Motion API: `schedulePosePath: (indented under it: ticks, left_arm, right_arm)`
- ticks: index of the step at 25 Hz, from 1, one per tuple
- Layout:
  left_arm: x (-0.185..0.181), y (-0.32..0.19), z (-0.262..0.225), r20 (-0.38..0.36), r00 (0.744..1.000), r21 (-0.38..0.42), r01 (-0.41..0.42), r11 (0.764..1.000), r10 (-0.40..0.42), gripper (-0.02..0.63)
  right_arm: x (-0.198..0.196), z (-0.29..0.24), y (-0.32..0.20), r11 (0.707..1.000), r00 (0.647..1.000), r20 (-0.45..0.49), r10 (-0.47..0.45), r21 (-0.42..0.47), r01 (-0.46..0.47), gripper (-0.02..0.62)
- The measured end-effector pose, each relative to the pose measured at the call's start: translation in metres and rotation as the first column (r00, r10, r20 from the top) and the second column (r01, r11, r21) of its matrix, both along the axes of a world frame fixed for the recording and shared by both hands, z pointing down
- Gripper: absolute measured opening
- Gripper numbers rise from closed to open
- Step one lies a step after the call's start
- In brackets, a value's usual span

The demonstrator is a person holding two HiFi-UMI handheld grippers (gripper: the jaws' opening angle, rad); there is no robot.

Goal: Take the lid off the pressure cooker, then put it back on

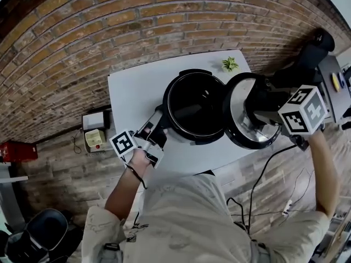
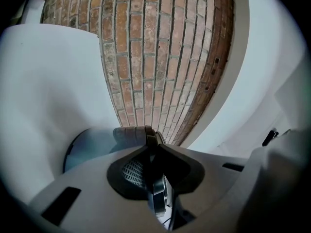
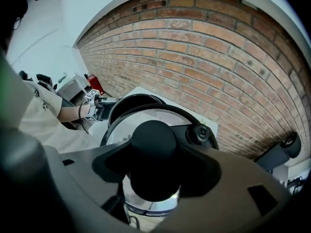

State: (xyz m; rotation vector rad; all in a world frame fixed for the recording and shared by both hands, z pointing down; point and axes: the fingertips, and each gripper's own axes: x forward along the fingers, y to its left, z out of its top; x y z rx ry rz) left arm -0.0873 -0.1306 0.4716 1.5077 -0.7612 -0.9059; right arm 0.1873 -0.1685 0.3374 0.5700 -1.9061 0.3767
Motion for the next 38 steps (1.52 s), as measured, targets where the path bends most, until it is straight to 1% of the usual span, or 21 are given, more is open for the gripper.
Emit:
schedulePosePath:
  ticks: [4, 9, 12, 16, 21, 26, 30, 38]
  left_arm:
    - [-0.001, 0.001, 0.001, -0.007, 1.0, -0.002, 0.01, 1.0, -0.01, 0.072]
    - [-0.002, 0.001, 0.003, 0.001, 1.0, -0.004, 0.01, 1.0, -0.01, 0.071]
    - [-0.003, 0.0, 0.003, 0.0, 1.0, -0.008, 0.014, 1.0, -0.014, 0.071]
    - [-0.002, 0.001, 0.002, -0.004, 1.0, -0.01, 0.017, 1.0, -0.017, 0.071]
    - [-0.002, 0.001, 0.002, 0.004, 1.0, -0.012, 0.022, 1.0, -0.022, 0.07]
    - [-0.003, 0.002, 0.003, 0.003, 1.0, -0.014, 0.031, 0.999, -0.031, 0.07]
    - [-0.002, 0.001, 0.003, 0.001, 0.999, -0.012, 0.036, 0.999, -0.036, 0.069]
    - [-0.002, 0.001, 0.002, -0.005, 0.999, -0.01, 0.043, 0.999, -0.043, 0.071]
  right_arm:
    - [0.038, 0.001, 0.01, 0.996, 0.995, -0.032, 0.092, 0.001, -0.092, 0.296]
    - [0.069, 0.005, 0.023, 0.985, 0.985, -0.024, 0.173, -0.015, -0.173, 0.296]
    - [0.081, 0.009, 0.028, 0.978, 0.979, -0.022, 0.205, -0.023, -0.205, 0.296]
    - [0.095, 0.025, 0.036, 0.973, 0.973, -0.045, 0.225, -0.043, -0.227, 0.296]
    - [0.102, 0.051, 0.039, 0.965, 0.967, -0.046, 0.251, -0.063, -0.253, 0.295]
    - [0.103, 0.09, 0.04, 0.964, 0.966, -0.069, 0.248, -0.082, -0.253, 0.295]
    - [0.102, 0.12, 0.039, 0.958, 0.962, -0.067, 0.263, -0.1, -0.269, 0.295]
    - [0.101, 0.178, 0.032, 0.955, 0.955, -0.116, 0.272, -0.092, -0.284, 0.295]
